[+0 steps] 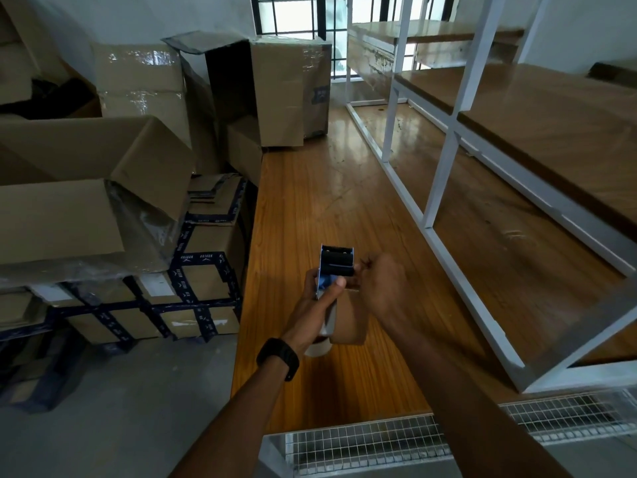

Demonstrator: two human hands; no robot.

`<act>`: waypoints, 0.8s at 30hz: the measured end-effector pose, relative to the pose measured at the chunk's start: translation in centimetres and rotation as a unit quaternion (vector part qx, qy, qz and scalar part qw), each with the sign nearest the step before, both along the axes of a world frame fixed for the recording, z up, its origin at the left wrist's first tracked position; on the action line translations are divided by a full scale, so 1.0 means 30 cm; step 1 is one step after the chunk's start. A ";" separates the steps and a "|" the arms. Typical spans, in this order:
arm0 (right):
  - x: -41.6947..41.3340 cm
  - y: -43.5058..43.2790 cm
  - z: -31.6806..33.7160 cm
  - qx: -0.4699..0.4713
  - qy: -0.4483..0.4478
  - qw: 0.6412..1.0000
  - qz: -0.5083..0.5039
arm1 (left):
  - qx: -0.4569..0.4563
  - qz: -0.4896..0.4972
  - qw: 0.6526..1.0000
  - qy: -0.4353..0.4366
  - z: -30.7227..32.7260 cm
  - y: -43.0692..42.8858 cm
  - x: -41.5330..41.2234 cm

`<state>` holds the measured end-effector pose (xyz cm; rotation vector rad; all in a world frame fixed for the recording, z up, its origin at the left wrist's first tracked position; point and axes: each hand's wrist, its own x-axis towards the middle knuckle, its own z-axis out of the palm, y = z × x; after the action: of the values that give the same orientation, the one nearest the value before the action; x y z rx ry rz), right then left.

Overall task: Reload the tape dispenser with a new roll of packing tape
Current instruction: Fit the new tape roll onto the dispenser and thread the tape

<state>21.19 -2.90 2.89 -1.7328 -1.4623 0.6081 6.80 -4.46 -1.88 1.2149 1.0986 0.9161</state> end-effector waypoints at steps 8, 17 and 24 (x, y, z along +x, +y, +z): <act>0.033 -0.018 0.023 -0.062 0.191 0.975 0.095 | -0.010 0.023 1.000 -0.005 -0.029 -0.005 -0.040; 0.065 -0.002 0.059 -0.212 0.230 0.937 0.153 | -0.021 0.033 0.998 -0.053 -0.024 -0.028 -0.035; 0.097 0.004 0.048 -0.241 0.310 0.899 0.191 | -0.018 0.026 0.998 -0.058 -0.021 -0.029 -0.046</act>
<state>24.12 -2.77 4.34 -1.3725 -1.2359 1.6813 5.43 -5.34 -2.52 1.0945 1.0531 0.9911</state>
